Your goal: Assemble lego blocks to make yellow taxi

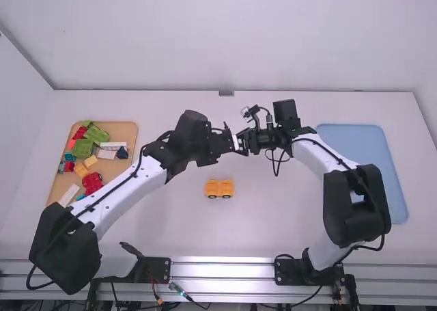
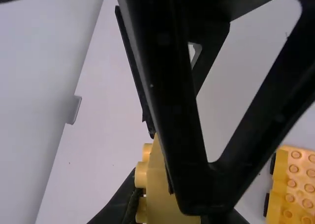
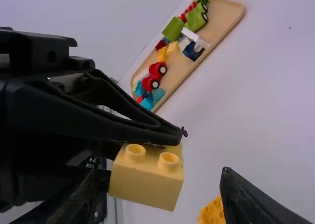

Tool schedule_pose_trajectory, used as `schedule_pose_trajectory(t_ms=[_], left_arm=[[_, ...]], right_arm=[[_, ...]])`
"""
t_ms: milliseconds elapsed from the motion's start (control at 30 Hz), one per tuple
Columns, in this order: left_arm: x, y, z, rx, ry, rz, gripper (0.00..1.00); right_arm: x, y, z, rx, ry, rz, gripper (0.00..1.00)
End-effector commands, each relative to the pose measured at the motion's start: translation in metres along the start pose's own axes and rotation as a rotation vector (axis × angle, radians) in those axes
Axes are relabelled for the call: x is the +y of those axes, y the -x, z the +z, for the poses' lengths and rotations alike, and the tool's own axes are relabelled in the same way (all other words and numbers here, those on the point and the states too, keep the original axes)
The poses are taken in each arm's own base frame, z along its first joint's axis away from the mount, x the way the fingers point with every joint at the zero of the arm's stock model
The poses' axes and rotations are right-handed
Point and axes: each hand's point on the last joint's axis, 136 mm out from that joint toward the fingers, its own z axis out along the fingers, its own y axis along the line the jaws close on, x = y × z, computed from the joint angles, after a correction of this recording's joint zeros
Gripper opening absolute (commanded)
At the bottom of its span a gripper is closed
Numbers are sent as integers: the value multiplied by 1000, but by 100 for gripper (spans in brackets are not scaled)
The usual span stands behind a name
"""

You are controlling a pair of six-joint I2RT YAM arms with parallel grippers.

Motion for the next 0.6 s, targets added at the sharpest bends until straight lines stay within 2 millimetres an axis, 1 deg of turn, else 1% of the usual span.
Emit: schedule_pose_trajectory(t_ms=[0, 33, 133, 233, 333, 400, 533, 567], left_arm=[[-10, 3, 9, -21, -38, -6, 2], [-10, 2, 9, -19, -41, -6, 2], [-10, 2, 10, -19, -40, -6, 2], [-7, 3, 10, -24, -27, -5, 2], [-4, 6, 10, -36, -16, -1, 2], [-2, 6, 10, -34, -8, -2, 2], [3, 1, 10, -2, 25, -6, 2], [3, 1, 10, -5, 22, -9, 2]], right_arm=[[1, 2, 10, 18, -14, 7, 60], [2, 2, 11, 18, -11, 2, 55], [2, 4, 11, 13, -9, -1, 49], [3, 5, 12, 11, -5, 7, 49], [2, 4, 11, 11, -9, 10, 54], [2, 4, 11, 12, -12, 13, 51], [2, 4, 11, 13, -10, 15, 50], [2, 4, 11, 13, -8, 15, 47]])
